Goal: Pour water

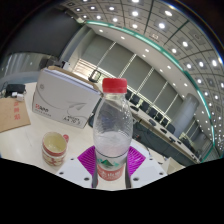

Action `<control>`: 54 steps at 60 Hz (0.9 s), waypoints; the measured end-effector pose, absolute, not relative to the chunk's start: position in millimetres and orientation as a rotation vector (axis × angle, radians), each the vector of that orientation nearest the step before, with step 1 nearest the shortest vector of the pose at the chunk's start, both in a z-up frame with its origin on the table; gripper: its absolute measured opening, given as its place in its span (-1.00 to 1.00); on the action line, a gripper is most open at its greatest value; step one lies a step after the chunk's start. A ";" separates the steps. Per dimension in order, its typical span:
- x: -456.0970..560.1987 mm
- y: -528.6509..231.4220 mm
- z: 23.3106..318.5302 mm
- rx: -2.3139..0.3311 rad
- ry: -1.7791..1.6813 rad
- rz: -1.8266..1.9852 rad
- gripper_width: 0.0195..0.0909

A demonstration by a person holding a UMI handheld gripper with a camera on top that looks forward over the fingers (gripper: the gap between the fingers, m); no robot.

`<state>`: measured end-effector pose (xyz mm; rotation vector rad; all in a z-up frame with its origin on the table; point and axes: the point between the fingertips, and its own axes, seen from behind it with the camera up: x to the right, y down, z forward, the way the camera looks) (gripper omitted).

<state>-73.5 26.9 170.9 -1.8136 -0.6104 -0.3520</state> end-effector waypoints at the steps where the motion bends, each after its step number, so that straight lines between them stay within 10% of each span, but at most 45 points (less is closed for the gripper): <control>1: -72.6 26.8 167.6 -1.829 -0.581 -0.312 -0.48; 31: -81.6 33.7 68.7 -1.926 -0.333 0.132 -0.43; 39: -73.1 34.2 67.2 -1.948 -0.264 0.163 -0.04; 45: -67.7 24.0 60.1 -2.019 -0.252 0.151 0.91; 54: -59.7 -18.2 71.7 -2.120 -0.172 0.149 0.86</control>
